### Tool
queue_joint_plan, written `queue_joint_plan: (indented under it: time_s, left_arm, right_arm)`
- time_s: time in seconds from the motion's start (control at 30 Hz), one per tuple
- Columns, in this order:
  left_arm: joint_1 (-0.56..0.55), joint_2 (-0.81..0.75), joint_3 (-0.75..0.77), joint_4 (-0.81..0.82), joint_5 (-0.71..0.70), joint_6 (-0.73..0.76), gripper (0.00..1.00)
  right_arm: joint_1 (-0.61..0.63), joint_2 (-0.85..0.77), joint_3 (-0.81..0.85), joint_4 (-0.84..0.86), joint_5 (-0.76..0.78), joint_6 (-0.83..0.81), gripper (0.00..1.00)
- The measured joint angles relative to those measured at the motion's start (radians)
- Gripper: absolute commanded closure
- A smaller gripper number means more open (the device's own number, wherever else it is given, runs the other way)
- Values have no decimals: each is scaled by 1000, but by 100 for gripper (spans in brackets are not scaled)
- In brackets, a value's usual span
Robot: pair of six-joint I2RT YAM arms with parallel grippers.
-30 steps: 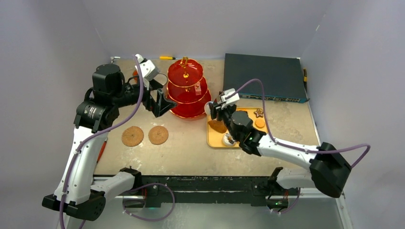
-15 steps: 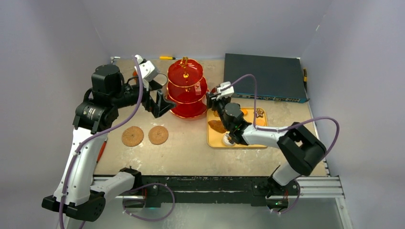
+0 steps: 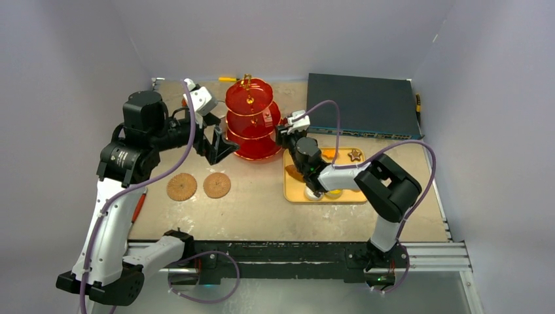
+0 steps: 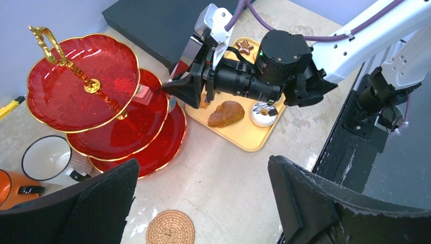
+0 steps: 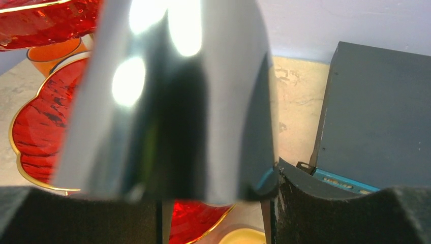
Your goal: Serve the afternoon tea
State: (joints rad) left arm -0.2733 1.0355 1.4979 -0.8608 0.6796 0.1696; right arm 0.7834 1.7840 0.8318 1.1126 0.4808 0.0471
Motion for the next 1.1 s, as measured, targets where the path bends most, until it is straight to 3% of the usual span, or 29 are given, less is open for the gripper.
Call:
queue_joint_plan:
  time_s: [0.27, 0.47, 0.83, 1.1]
  left_arm:
    - [0, -2, 0, -2, 0, 6, 1]
    - [0, -2, 0, -1, 1, 5, 1]
    - [0, 0, 0, 2, 1, -2, 1]
    - [0, 8, 0, 11, 1, -10, 1]
  right_arm:
    - [0, 4, -14, 25, 9, 24, 29]
    - [0, -57, -87, 34, 5, 29, 27]
    - [0, -254, -227, 33, -5, 54, 32]
    - [0, -348, -260, -6, -45, 81, 46]
